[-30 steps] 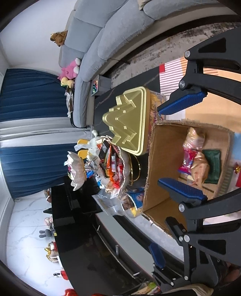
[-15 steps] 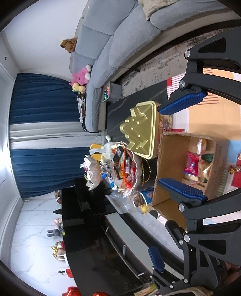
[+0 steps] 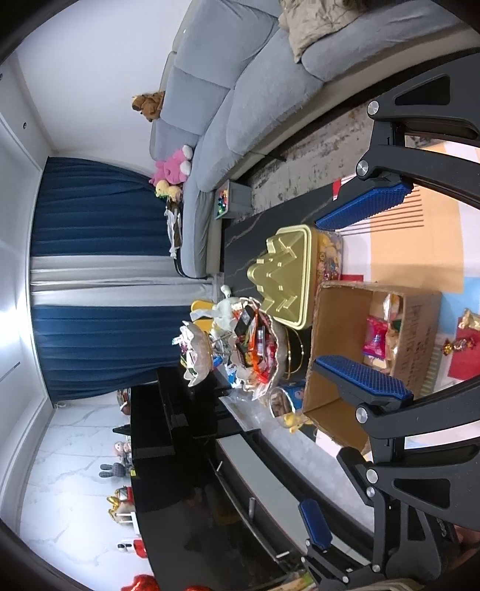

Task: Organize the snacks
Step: 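Withdraw both open tools from the box toward the remaining candies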

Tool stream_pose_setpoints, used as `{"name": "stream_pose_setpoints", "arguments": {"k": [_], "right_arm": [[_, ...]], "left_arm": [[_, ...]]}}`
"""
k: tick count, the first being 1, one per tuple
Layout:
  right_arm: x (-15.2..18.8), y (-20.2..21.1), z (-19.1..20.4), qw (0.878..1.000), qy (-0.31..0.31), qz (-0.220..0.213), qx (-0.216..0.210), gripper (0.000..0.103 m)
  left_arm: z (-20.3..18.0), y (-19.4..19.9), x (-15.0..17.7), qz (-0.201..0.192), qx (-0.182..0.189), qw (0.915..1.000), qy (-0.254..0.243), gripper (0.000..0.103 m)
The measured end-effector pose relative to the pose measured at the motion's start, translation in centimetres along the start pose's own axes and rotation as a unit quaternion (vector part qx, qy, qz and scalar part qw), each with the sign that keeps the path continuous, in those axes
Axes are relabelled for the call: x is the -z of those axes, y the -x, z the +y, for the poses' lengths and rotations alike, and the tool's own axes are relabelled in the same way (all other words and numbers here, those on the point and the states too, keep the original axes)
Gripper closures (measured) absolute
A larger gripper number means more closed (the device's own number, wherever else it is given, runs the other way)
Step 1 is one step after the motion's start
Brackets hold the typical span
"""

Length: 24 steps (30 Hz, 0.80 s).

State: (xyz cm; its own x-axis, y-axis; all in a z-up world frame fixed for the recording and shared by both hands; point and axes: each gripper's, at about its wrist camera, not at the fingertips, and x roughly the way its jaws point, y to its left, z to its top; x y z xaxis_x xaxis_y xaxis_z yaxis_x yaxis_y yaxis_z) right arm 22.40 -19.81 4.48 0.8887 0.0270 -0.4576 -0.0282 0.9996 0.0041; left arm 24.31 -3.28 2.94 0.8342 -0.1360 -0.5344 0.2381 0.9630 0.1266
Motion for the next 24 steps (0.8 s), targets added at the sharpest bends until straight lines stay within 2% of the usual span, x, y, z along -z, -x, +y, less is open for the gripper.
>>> {"name": "stream_pose_setpoints", "arguments": {"k": [8, 24], "right_arm": [[1.9, 0.8, -0.3, 0.999, -0.022, 0.022, 0.004, 0.032], [5.8, 1.3, 1.8, 0.999, -0.009, 0.048, 0.015, 0.032]], "left_arm": [[-0.4, 1.6, 1.1, -0.004, 0.025, 0.9995, -0.018, 0.026], [-0.2, 1.8, 4.9, 0.006, 0.062, 0.9966, -0.054, 0.026]]}}
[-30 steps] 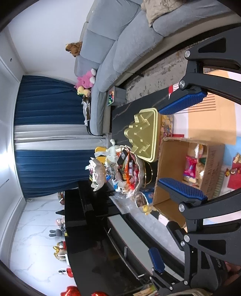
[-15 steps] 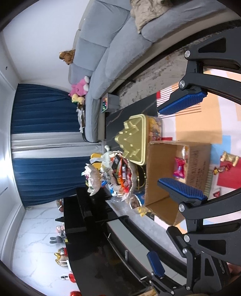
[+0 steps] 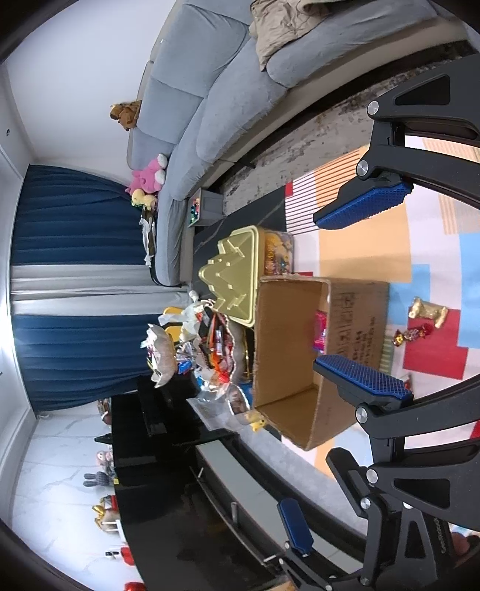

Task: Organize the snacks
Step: 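Withdraw both open tools from the box toward the remaining candies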

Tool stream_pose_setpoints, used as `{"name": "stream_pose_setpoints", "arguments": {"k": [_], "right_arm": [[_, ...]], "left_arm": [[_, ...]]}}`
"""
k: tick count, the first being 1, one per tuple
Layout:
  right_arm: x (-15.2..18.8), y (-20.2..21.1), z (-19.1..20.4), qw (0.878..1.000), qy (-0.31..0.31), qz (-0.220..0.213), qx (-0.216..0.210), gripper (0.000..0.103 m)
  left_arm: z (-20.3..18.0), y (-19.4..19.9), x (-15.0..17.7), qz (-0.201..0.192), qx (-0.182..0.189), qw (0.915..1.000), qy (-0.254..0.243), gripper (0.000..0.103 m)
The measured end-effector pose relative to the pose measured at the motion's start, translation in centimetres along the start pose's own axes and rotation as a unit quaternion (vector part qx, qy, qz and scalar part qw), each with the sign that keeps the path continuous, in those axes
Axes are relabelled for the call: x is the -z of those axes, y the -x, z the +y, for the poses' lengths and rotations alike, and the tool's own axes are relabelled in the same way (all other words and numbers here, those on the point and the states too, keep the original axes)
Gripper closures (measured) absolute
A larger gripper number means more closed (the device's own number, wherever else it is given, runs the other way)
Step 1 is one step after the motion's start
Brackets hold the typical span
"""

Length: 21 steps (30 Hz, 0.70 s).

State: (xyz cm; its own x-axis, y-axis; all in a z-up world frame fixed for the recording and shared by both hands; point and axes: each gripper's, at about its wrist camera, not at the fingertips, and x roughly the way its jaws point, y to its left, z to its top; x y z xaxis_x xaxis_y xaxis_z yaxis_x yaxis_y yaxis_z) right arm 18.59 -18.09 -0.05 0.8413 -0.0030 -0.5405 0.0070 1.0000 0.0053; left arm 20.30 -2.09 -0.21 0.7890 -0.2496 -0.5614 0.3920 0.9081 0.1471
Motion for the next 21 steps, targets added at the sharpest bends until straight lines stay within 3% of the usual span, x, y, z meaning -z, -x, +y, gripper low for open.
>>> {"name": "stream_pose_setpoints", "arguments": {"k": [21], "right_arm": [[3.9, -2.0, 0.9, 0.999, 0.000, 0.040, 0.001, 0.032]], "left_arm": [[-0.3, -2.1, 4.4, 0.031, 0.015, 0.9993, -0.017, 0.026]]}}
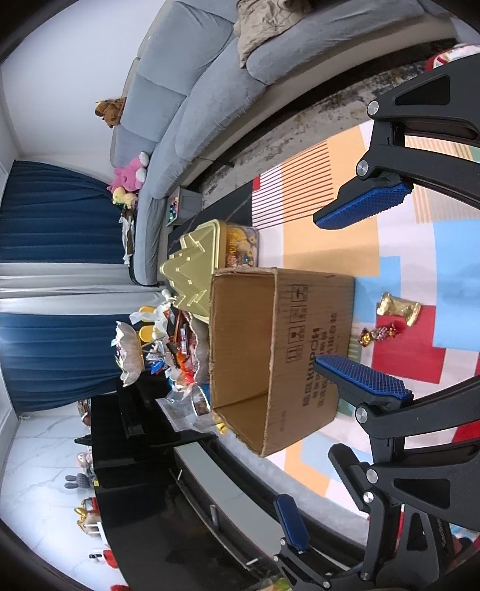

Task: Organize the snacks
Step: 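Withdraw both open tools from the box toward the remaining candies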

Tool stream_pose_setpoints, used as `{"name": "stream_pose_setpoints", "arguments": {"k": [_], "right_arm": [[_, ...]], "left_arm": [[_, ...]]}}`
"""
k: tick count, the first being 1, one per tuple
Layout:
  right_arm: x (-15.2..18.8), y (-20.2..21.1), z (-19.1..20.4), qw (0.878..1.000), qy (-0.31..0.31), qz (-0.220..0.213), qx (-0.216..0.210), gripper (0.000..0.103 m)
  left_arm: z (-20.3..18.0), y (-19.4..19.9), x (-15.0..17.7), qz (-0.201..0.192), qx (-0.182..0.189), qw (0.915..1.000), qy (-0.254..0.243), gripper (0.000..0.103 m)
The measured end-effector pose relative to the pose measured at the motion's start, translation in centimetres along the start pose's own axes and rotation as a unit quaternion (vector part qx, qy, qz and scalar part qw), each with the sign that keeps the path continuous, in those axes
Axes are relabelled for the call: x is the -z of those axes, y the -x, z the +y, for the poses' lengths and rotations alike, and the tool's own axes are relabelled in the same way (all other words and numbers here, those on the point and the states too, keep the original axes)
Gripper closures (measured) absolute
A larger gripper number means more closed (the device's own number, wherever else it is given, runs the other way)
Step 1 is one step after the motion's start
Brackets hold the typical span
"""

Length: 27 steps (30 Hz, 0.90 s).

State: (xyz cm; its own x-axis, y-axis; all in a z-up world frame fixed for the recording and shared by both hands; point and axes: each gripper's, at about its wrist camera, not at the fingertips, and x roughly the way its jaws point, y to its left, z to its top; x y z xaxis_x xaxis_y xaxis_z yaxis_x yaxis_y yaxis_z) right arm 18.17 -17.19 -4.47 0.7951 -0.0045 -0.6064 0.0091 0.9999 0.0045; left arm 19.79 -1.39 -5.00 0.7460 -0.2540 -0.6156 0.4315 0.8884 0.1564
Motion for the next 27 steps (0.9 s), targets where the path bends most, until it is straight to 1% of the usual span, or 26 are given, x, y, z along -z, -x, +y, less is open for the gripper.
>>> {"name": "stream_pose_setpoints", "arguments": {"k": [11, 17, 22, 27], "right_arm": [[1.4, -1.1, 0.7, 1.000, 0.004, 0.014, 0.000, 0.032], [2.7, -1.4, 0.9, 1.000, 0.000, 0.008, 0.011, 0.032], [3.8, -1.8, 0.9, 1.000, -0.002, 0.000, 0.023, 0.032], [4.9, -3.2, 0.8, 1.000, -0.007, 0.009, 0.029, 0.032]], "left_arm": [[0.2, -1.1, 1.4, 0.009, 0.004, 0.9999, -0.004, 0.026], [-0.2, -2.1, 2.7, 0.011, 0.011, 0.9995, -0.028, 0.026], [-0.5, -3.1, 4.0, 0.009, 0.024, 0.9989, -0.040, 0.026], [-0.9, -4.2, 5.1, 0.005, 0.033, 0.9978, -0.057, 0.026]]}}
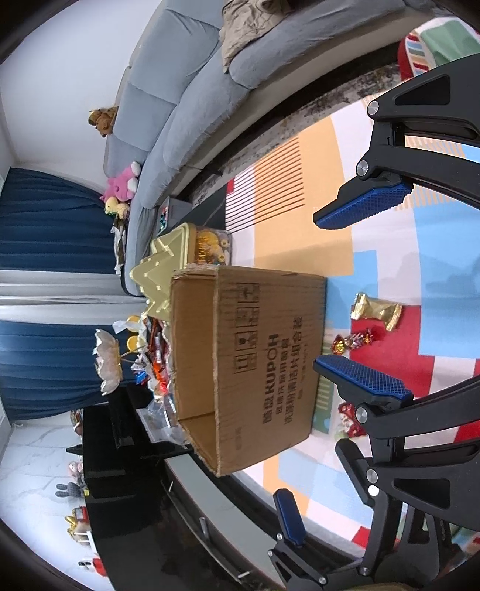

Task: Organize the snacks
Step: 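Withdraw both open tools from the box toward the remaining candies, then grasp the red wrapped candy with the left tool while the right tool grasps the gold candy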

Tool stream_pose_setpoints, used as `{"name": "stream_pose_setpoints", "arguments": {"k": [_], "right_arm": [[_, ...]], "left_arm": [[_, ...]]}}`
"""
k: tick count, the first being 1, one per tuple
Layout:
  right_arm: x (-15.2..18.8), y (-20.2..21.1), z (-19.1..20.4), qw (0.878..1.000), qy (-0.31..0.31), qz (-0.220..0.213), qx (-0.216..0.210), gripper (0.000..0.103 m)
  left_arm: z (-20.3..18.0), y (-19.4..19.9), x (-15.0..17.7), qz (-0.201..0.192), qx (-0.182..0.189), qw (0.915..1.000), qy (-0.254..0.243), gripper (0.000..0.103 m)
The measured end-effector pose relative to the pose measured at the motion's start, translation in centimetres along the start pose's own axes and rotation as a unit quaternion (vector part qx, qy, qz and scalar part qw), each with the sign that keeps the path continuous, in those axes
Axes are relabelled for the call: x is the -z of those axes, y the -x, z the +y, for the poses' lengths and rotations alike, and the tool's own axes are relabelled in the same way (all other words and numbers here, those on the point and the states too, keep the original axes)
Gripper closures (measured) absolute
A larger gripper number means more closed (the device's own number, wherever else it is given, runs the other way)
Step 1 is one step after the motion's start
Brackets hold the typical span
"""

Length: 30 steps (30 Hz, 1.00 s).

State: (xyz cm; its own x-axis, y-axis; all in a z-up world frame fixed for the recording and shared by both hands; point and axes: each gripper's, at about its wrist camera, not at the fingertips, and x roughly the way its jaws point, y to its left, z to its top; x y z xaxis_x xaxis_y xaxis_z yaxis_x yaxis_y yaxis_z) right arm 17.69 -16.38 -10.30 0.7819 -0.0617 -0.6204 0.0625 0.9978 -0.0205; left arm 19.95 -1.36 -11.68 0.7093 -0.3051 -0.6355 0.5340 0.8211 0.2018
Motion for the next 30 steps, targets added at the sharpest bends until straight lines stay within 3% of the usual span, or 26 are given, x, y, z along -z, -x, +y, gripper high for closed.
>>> {"name": "stream_pose_setpoints", "arguments": {"k": [9, 20, 25, 30], "right_arm": [[1.9, -2.2, 0.0, 1.000, -0.004, 0.022, 0.002, 0.032], [3.5, -5.0, 0.8, 0.999, 0.001, 0.051, 0.004, 0.032], [3.9, -6.2, 1.0, 0.998, -0.002, 0.064, 0.003, 0.033], [4.5, -7.5, 1.1, 0.996, -0.005, 0.085, 0.001, 0.045]], "left_arm": [[-0.9, -2.1, 1.6, -0.004, 0.005, 0.9991, -0.043, 0.026], [0.6, -5.1, 3.1, 0.009, 0.028, 0.9993, -0.023, 0.033], [1.2, -6.6, 3.7, 0.020, 0.041, 0.9989, -0.014, 0.042], [1.3, -7.9, 4.3, 0.033, 0.056, 0.9978, -0.008, 0.044]]}}
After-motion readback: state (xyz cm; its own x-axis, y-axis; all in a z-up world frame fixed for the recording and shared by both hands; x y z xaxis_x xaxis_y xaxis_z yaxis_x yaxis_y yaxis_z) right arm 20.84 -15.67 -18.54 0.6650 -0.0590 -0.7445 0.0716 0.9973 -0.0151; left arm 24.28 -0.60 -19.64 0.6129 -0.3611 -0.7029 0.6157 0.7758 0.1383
